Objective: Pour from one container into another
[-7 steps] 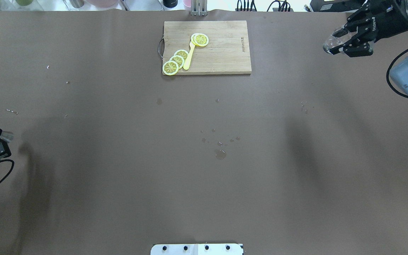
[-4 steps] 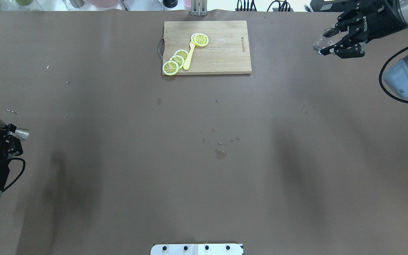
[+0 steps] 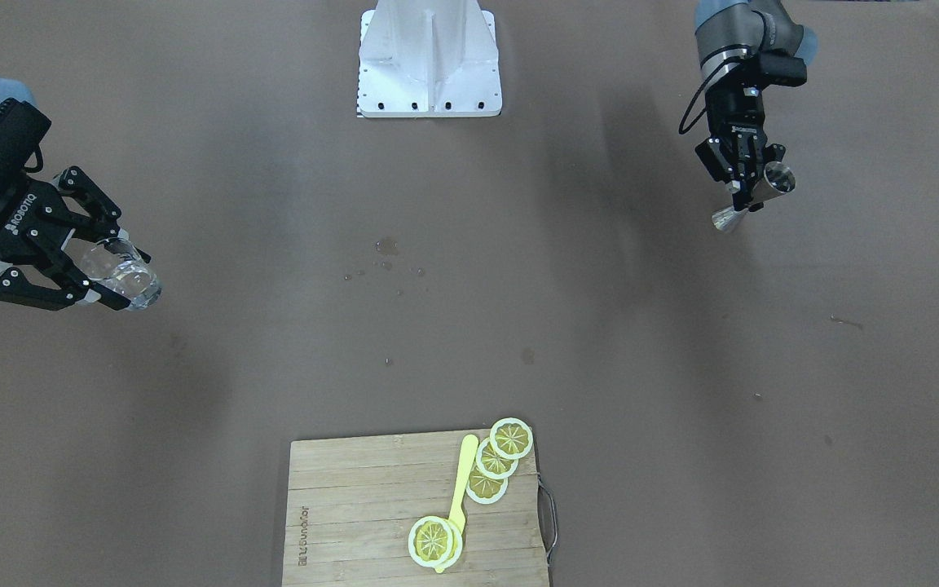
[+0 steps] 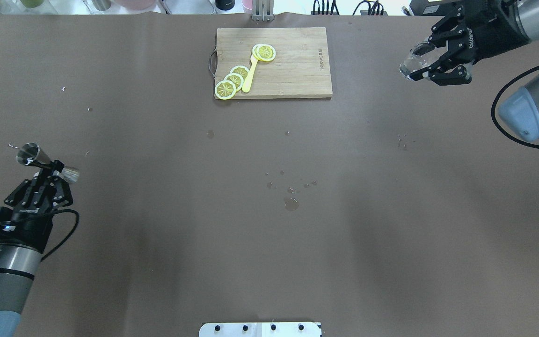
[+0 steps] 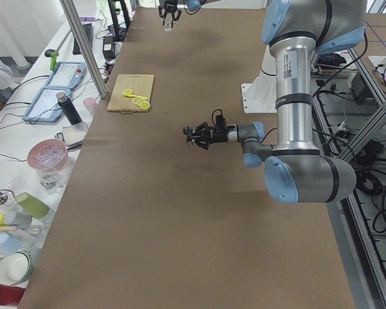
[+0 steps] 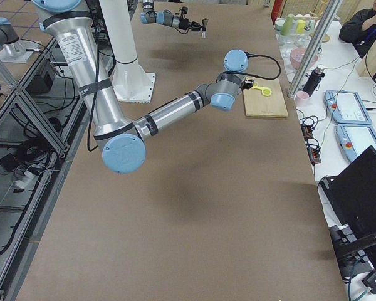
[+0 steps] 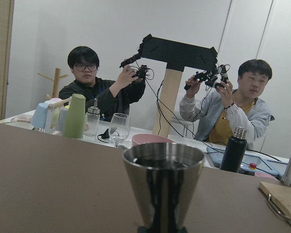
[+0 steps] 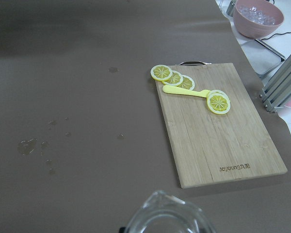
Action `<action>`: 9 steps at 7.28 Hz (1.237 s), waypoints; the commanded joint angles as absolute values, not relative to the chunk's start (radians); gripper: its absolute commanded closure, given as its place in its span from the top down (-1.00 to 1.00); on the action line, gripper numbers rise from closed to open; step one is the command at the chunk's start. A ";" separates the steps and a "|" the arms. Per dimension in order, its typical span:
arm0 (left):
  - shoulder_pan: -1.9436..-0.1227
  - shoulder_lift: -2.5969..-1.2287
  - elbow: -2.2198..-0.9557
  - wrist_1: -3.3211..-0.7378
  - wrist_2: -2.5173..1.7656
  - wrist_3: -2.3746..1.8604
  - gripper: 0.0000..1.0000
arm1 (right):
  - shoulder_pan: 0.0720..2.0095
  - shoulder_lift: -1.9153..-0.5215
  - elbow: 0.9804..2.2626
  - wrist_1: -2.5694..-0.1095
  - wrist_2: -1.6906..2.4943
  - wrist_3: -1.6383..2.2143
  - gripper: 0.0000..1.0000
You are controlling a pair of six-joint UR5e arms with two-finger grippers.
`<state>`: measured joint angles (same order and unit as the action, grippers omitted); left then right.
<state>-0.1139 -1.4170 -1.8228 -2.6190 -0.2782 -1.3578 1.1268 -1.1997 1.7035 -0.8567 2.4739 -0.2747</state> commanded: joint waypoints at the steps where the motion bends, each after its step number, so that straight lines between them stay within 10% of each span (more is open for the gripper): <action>1: -0.118 -1.551 -1.821 -2.614 -0.282 -1.215 -1.00 | 1.105 -1.192 1.707 -0.862 2.470 -0.276 -1.00; 9: -0.323 -2.057 -1.504 -2.594 -0.418 -0.925 -1.00 | 1.012 -1.095 1.896 -1.402 2.312 -0.557 -1.00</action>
<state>-0.2902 -1.9945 -1.5583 -2.5951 -0.3770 -0.9329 1.0128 -1.1085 1.8924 -1.3689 2.3108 -0.5314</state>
